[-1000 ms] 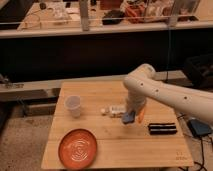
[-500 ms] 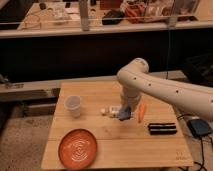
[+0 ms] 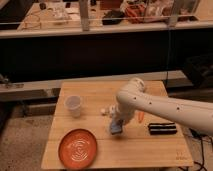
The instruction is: Wipe the white sponge on the table
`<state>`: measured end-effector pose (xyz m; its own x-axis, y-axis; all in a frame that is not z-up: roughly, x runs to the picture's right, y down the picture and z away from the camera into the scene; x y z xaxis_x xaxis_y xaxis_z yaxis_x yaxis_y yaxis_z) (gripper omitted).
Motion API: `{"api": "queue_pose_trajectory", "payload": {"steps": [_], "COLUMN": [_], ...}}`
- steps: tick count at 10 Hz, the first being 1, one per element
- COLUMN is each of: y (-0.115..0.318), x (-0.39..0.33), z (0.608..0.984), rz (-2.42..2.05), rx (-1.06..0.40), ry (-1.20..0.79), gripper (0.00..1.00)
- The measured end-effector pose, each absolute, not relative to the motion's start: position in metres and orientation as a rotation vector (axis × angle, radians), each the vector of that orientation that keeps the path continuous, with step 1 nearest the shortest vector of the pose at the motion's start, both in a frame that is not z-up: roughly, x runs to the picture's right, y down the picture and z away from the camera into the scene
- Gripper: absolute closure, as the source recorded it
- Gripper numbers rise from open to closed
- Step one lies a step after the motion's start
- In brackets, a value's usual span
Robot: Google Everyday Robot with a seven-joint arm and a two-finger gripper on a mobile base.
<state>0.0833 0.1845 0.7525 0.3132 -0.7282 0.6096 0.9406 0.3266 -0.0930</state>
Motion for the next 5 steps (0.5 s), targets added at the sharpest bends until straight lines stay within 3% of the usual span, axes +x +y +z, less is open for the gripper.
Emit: {"api": "queue_pose_trajectory", "payload": {"steps": [2, 5], "y": [0.199, 0.218], "x": [0.08, 0.077], "z": [0.757, 0.759], "rz": [-1.153, -1.148], "rx": [-0.457, -0.437], "ry": [-0.595, -0.656], "gripper": [0.2, 0.2]}}
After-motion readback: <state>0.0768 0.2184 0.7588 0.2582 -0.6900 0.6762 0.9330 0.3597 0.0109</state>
